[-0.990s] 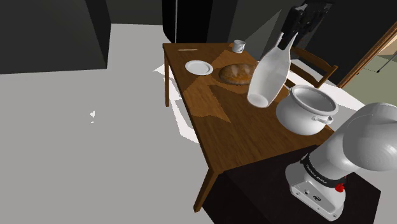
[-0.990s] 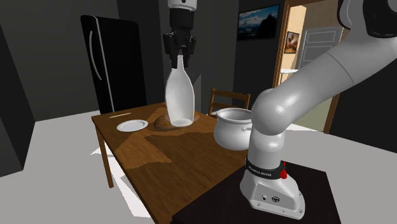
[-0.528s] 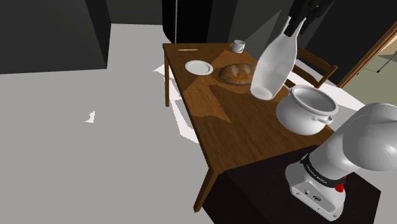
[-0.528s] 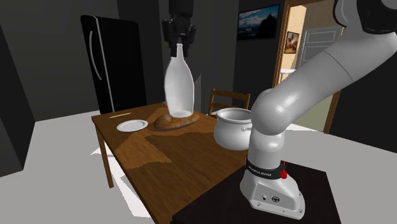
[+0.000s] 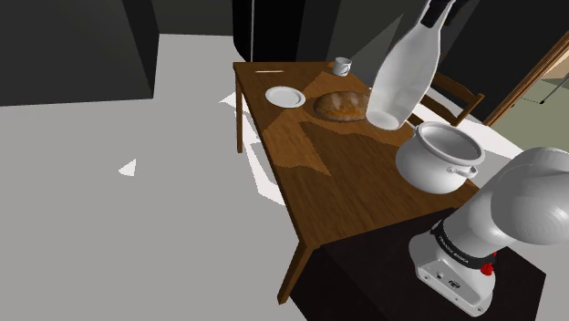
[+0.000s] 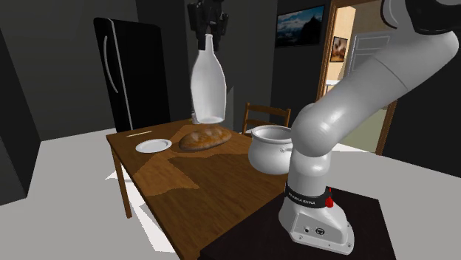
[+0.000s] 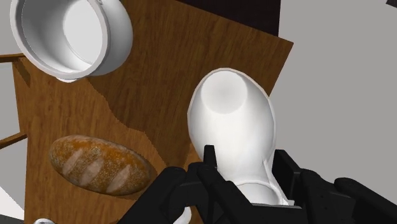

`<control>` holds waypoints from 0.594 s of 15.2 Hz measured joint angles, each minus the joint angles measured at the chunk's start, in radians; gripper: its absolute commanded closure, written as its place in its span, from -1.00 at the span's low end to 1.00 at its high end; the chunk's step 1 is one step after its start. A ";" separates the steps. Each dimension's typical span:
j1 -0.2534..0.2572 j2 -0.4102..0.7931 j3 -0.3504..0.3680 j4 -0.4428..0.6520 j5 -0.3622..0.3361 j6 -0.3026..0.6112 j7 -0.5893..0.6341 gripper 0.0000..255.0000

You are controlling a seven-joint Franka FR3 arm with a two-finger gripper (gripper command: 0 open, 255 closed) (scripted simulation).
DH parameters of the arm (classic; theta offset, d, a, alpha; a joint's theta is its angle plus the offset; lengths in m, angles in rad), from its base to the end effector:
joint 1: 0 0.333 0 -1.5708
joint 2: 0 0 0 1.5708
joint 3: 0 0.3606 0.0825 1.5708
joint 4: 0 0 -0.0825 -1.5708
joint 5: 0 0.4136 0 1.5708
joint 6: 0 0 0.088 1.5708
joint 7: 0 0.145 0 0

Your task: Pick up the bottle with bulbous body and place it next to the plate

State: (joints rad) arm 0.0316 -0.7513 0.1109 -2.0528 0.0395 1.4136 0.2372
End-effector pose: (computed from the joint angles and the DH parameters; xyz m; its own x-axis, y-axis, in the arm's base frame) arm 0.2899 0.0675 0.7058 0.9873 -0.1104 0.1139 -0.1123 -0.9936 0.0110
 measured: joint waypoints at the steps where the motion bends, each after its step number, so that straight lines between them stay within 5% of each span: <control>1: -0.001 0.009 0.000 0.022 -0.001 -0.014 0.000 1.00; 4: -0.003 0.034 0.000 0.057 -0.003 -0.023 0.000 1.00; 9: -0.016 0.138 -0.017 0.046 -0.020 0.090 -0.027 1.00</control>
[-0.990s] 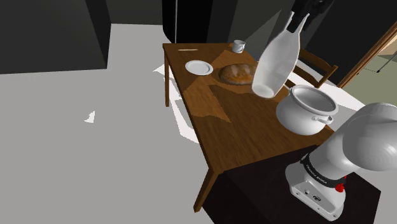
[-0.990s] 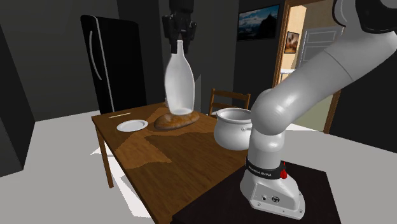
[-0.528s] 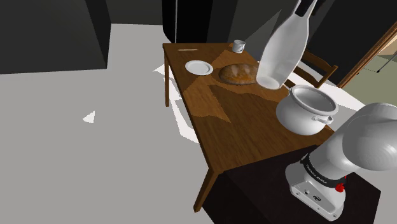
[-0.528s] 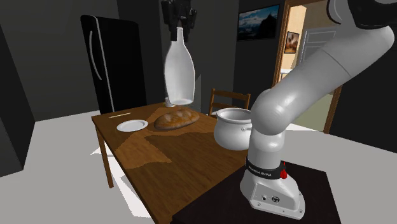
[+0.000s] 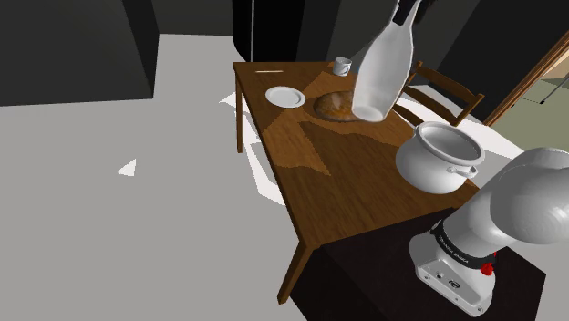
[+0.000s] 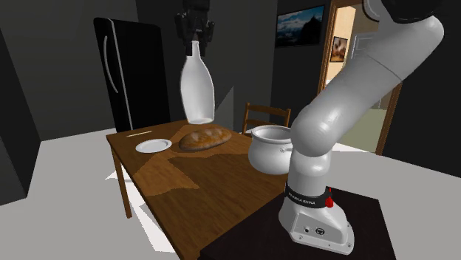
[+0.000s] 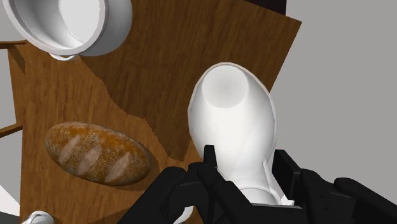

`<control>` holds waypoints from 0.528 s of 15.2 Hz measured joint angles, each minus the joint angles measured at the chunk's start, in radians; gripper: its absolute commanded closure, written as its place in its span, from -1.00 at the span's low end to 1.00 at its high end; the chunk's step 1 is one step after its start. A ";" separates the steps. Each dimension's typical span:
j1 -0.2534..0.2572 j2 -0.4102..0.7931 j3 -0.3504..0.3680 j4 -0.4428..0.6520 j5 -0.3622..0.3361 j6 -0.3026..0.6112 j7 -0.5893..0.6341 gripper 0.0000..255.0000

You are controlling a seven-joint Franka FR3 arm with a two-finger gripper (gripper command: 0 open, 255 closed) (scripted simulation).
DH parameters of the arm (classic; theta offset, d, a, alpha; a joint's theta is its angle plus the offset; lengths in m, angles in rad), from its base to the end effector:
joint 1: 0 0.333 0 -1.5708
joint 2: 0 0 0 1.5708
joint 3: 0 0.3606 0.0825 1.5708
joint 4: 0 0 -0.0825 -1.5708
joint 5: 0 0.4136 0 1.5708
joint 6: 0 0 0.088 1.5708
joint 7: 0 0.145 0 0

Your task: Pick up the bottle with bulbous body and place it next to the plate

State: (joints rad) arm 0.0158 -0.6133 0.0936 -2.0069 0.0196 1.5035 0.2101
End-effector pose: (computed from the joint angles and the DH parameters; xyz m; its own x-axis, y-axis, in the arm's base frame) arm 0.3530 0.0552 0.6936 0.9875 -0.1108 0.1122 -0.1128 -0.9936 0.0113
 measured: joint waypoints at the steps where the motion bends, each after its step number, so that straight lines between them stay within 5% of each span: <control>1: -0.002 0.026 -0.002 -0.008 -0.003 0.033 -0.004 1.00; 8: -0.020 0.216 -0.019 0.029 -0.021 0.187 -0.031 1.00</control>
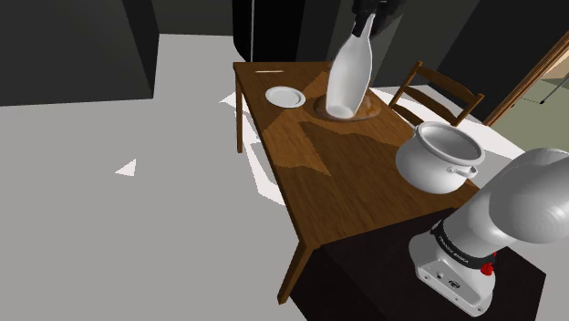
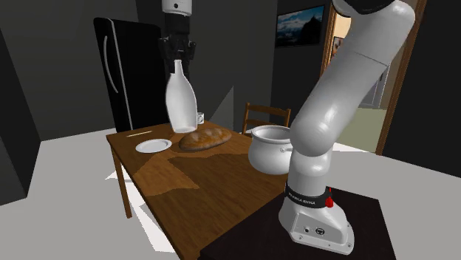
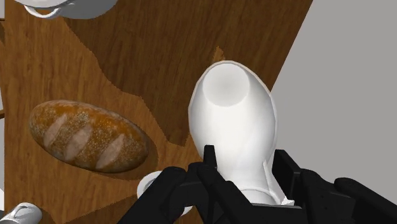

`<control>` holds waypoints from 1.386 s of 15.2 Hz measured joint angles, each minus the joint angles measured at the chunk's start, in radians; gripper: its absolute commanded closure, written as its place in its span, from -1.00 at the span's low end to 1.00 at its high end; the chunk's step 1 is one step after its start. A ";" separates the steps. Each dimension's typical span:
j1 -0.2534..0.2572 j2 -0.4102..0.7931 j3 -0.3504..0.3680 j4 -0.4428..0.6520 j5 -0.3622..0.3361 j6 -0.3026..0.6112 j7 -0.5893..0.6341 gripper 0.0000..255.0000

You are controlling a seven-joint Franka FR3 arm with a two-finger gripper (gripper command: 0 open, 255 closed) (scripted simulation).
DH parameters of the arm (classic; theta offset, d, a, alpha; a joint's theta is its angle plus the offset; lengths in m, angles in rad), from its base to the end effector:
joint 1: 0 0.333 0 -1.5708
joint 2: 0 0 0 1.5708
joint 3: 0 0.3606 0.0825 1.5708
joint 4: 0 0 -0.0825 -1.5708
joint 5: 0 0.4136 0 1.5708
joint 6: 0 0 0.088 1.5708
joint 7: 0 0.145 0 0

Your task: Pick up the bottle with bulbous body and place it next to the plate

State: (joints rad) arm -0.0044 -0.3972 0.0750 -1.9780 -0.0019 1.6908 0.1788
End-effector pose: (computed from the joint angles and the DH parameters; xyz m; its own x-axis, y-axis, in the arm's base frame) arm 0.4532 0.0381 0.6408 0.9875 -0.1107 0.1125 -0.1127 -0.9936 0.0110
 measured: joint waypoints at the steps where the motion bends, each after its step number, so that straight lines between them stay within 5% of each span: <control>1: -0.003 0.023 -0.003 0.007 -0.003 0.016 -0.005 1.00; 13: -0.025 0.415 -0.024 0.227 -0.026 0.189 -0.038 1.00; 21: -0.036 0.730 -0.035 0.513 -0.036 0.218 -0.059 1.00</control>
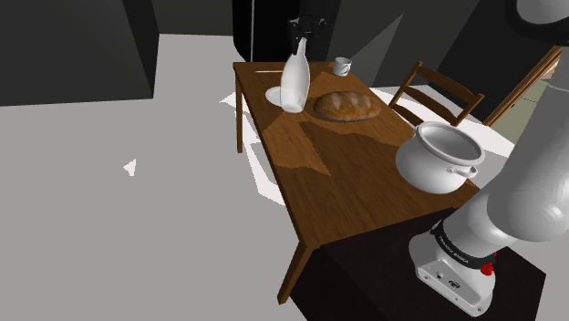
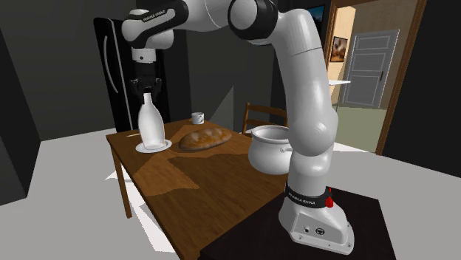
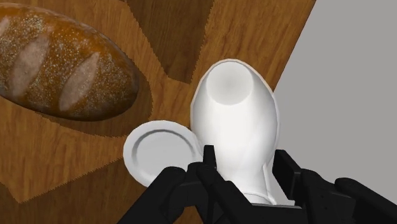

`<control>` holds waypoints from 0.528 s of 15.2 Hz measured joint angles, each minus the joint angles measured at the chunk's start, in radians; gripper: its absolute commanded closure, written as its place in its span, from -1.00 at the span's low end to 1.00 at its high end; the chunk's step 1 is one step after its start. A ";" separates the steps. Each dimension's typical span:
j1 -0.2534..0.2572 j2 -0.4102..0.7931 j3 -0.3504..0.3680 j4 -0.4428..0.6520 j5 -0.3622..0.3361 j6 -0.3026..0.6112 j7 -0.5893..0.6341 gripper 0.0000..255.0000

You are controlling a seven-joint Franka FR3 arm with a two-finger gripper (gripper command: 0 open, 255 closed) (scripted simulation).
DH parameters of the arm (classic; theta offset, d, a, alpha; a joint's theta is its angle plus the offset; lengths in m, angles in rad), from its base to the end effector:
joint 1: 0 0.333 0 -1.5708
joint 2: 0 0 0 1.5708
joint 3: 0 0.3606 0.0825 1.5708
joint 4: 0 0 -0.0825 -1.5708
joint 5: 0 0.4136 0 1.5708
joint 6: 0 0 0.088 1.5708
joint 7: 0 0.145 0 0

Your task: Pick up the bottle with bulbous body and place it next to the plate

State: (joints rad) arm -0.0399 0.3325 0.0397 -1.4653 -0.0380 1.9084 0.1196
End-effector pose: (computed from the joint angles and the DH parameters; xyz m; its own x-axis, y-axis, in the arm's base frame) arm 0.7207 -0.0080 0.5000 0.9875 -0.1105 0.1126 -0.1125 -0.9936 0.0107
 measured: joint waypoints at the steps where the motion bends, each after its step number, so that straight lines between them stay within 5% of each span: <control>1: -0.002 0.044 -0.002 0.045 0.000 0.000 -0.005 1.00; 3: -0.005 0.111 -0.004 0.118 -0.001 -0.007 -0.010 1.00; 8: -0.008 0.133 -0.005 0.083 -0.002 0.050 -0.012 1.00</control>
State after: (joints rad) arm -0.0476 0.4653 0.0343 -1.3823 -0.0400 1.9585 0.1074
